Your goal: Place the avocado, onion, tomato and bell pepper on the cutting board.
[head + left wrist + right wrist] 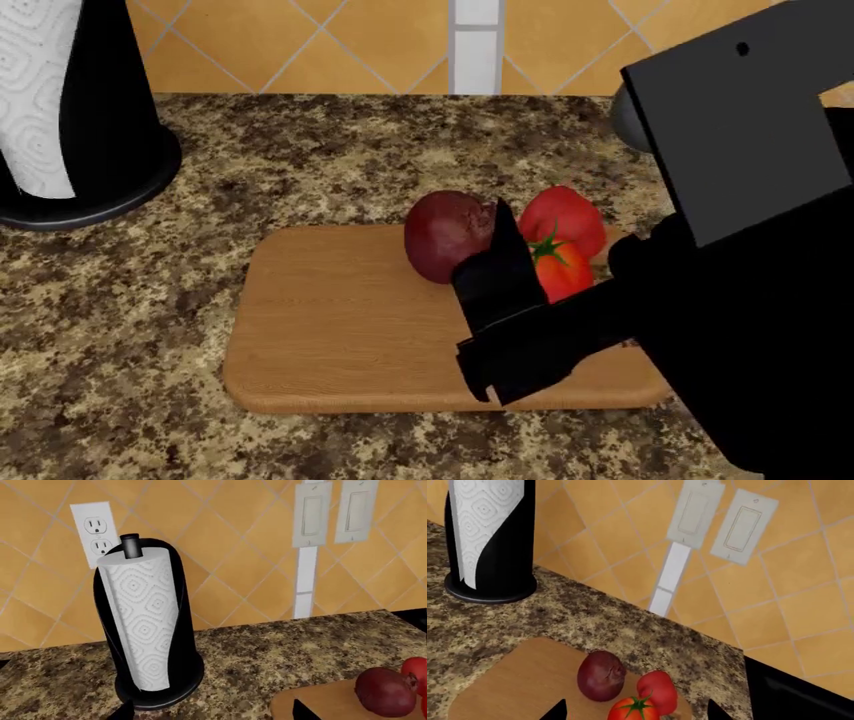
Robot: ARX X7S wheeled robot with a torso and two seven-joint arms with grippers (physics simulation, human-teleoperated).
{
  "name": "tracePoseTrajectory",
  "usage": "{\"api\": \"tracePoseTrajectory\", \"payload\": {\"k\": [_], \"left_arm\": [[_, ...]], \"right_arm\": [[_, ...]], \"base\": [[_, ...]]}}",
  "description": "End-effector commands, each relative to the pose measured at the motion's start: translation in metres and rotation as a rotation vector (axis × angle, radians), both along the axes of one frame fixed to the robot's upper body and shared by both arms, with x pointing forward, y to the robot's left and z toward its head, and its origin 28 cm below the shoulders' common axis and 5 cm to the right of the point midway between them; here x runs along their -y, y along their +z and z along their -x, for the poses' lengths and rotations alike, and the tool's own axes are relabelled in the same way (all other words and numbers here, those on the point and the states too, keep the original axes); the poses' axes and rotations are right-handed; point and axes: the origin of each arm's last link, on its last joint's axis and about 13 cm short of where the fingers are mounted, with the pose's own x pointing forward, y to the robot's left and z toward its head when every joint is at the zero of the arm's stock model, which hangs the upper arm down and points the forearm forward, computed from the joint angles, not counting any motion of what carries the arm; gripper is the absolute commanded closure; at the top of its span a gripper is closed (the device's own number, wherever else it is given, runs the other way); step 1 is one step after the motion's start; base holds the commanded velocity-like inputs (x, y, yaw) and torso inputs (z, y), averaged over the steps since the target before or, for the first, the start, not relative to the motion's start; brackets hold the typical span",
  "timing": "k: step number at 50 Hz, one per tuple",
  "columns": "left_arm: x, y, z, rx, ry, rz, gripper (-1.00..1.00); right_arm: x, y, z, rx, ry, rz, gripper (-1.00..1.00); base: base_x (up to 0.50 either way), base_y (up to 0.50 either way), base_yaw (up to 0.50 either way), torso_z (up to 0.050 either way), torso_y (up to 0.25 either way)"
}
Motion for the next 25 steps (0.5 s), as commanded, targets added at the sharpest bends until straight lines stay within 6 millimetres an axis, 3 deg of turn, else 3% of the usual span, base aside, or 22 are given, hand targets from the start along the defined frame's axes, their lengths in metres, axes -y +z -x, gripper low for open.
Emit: {"api": "tracePoseTrajectory", "payload": {"k": [1,15,25], "left_arm": [[-0.005,0.004,0.025,-0.032,-0.022,-0.023,-1.00],[-0.006,0.002,0.043,-0.209,-0.023,0.022,-1.00],[-0.013,-0.001,0.048,-0.277,0.024,-0.045,-1.00]], "right_arm": [[-0.005,0.005,-0.002,0.031,0.035,-0.006,-1.00],[-0.004,0.010,-0.001,0.053,0.022,0.010,-1.00],[-0.004,0.011,-0.002,0.062,0.021,0.014,-1.00]], "base": [[0.00,0.00,0.00,0.000,0.000],[0.00,0.00,0.00,0.000,0.000],[0.00,0.00,0.00,0.000,0.000]]}}
